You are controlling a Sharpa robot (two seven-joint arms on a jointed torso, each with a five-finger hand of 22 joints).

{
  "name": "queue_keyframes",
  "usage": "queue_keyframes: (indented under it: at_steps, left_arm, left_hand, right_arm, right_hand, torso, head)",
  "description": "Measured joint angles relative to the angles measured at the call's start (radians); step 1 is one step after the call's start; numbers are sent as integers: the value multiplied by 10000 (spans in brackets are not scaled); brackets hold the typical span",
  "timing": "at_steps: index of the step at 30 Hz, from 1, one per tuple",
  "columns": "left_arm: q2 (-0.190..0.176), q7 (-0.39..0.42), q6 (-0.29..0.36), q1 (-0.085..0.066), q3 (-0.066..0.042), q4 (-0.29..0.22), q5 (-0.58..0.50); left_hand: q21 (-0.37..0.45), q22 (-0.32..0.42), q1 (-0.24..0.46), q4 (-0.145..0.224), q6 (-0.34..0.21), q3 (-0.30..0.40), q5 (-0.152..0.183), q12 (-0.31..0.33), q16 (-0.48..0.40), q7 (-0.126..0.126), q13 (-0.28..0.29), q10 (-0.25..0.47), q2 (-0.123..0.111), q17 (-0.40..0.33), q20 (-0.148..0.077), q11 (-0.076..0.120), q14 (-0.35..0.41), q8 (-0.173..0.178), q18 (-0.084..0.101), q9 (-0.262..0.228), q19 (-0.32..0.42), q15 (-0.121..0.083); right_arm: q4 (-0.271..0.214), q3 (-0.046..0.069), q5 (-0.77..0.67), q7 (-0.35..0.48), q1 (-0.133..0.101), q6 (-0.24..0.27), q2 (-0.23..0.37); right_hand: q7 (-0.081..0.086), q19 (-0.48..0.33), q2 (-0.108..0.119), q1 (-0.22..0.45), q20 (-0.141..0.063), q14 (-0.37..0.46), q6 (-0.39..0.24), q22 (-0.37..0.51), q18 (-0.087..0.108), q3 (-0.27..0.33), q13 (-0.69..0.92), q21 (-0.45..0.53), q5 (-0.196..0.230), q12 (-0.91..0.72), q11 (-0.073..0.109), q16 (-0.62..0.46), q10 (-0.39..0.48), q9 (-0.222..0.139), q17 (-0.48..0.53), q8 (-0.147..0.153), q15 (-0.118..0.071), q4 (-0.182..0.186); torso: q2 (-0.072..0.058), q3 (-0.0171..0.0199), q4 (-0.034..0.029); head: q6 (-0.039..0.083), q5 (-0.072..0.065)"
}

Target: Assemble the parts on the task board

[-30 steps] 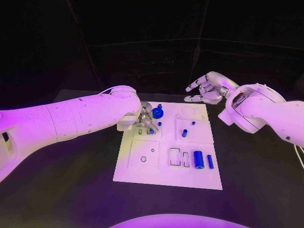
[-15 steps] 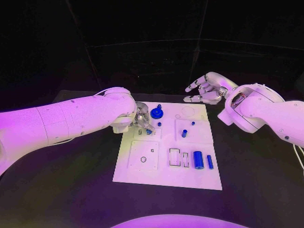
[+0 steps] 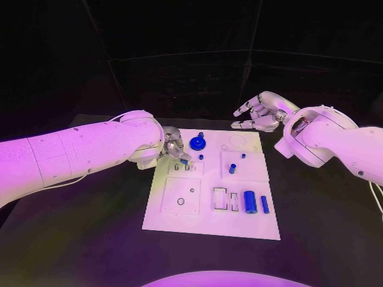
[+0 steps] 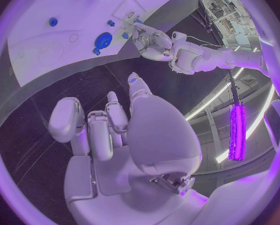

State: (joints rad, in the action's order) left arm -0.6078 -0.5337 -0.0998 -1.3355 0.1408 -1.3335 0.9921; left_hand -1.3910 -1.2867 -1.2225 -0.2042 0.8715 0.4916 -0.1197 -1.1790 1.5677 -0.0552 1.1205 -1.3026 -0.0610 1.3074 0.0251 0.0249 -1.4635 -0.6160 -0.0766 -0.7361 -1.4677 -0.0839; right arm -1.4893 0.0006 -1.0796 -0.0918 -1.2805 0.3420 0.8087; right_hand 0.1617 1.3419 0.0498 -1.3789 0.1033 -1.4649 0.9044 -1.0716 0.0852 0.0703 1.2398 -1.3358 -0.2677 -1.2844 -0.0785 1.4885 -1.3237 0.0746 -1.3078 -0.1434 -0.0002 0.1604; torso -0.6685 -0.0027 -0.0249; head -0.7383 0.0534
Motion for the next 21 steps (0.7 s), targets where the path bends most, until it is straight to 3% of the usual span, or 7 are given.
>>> queue_keyframes:
  at_steps: [11, 21]
  left_arm:
    - [118, 0, 874, 493, 13, 35, 446]
    - [209, 0, 1351, 564, 12, 132, 675]
  left_hand:
    - [0, -9, 79, 52, -36, 106, 9, 0, 0, 33, 11, 1, -78, 0, 0, -1, 0, 0, 0, -37, 0, 0]
    - [0, -58, 298, 180, 4, 288, 36, -54, 0, 73, 66, -93, -112, 0, 0, 19, 0, -96, 1, -125, 1, 1]
  right_arm:
    - [-4, 0, 6, -1, 0, -15, 42]
    - [24, 0, 12, -1, 0, -25, 18]
  right_hand:
    - [0, 0, 0, 0, 0, 0, 0, 0, 0, 34, 1, 0, 0, 0, 0, 3, 0, 0, 1, -38, 0, 34]
    - [0, 0, -42, 42, 0, 0, 0, 9, 0, 75, 1, 0, -38, 0, 0, 3, 0, 0, 2, -38, 0, 75]
  torso:
    - [-12, -13, -6]
    - [-19, -1, 16]
  head:
    - [-23, 32]
    - [-27, 77]
